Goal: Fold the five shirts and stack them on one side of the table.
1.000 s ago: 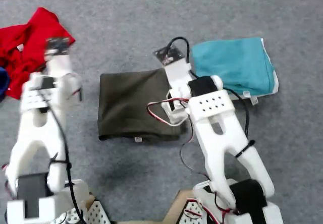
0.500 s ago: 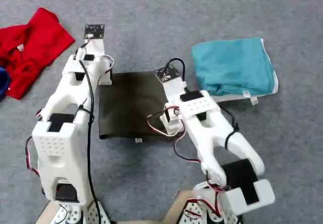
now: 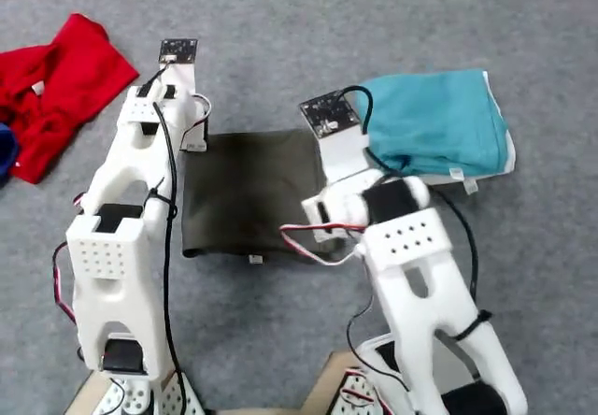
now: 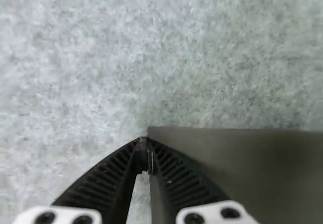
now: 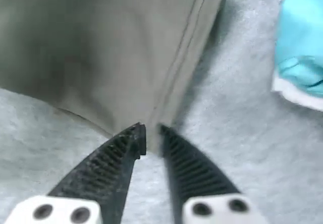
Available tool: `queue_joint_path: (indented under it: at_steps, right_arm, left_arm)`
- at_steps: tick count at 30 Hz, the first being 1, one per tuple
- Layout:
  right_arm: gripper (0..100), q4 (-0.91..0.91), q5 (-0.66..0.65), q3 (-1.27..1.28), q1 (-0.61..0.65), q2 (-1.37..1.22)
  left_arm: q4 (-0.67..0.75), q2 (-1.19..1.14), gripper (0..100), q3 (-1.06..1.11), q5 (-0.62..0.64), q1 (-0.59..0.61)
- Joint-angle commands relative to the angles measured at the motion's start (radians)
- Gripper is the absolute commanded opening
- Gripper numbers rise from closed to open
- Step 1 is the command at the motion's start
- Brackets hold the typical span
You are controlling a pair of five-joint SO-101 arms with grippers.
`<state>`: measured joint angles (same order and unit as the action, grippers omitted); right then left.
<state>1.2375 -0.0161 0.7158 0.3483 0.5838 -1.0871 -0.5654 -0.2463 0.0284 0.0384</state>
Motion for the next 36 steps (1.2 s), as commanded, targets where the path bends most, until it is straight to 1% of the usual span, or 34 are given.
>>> queue_joint_path:
  at_steps: [1, 3, 5, 10, 13, 18, 23, 24, 26, 29, 31, 32, 34, 36]
  right_arm:
    - [23.7, -0.006, 0.203, -0.022, 0.071, -0.042]
    - [30.3, -0.032, 0.293, -0.015, 0.126, -0.091]
    - [33.4, -0.08, 0.377, -0.015, 0.163, -0.145]
    - [34.2, -0.239, 0.526, -0.013, 0.175, -0.332]
    - [34.2, -0.313, 0.586, -0.019, 0.178, -0.463]
    - [34.0, -0.371, 0.592, -0.021, 0.173, -0.638]
    - [33.8, -0.37, 0.591, -0.035, 0.173, -0.702]
    - [33.1, -0.37, 0.591, -0.035, 0.173, -0.702]
    - [27.5, -0.367, 0.589, -0.036, 0.173, -0.702]
    - [13.0, -0.367, 0.574, -0.035, 0.173, -0.702]
    - [2.5, -0.365, 0.519, -0.035, 0.164, -0.702]
    - [1.2, -0.362, 0.499, -0.035, 0.152, -0.702]
    - [4.1, -0.334, 0.485, -0.048, 0.117, -0.696]
    - [1.7, -0.295, 0.482, -0.074, 0.072, -0.671]
  left_arm:
    - [-0.069, 0.137, 3, -0.068, -0.015, 0.045]
    - [-0.114, 0.192, 3, -0.058, -0.021, 0.084]
    - [-0.143, 0.245, 3, -0.031, -0.061, 0.13]
    - [-0.14, 0.382, 3, 0.105, -0.146, 0.232]
    - [-0.095, 0.457, 3, 0.199, -0.173, 0.289]
    - [-0.02, 0.563, 3, 0.346, -0.181, 0.348]
    - [0.025, 0.618, 3, 0.447, -0.213, 0.348]
    - [0.029, 0.624, 3, 0.455, -0.213, 0.348]
    - [0.032, 0.637, 3, 0.463, -0.213, 0.348]
    - [0.032, 0.643, 3, 0.461, -0.206, 0.354]
    - [0.026, 0.644, 3, 0.461, -0.212, 0.355]
    - [0.026, 0.644, 3, 0.463, -0.212, 0.355]
    - [0.025, 0.644, 3, 0.464, -0.212, 0.361]
    - [0.026, 0.644, 3, 0.461, -0.209, 0.377]
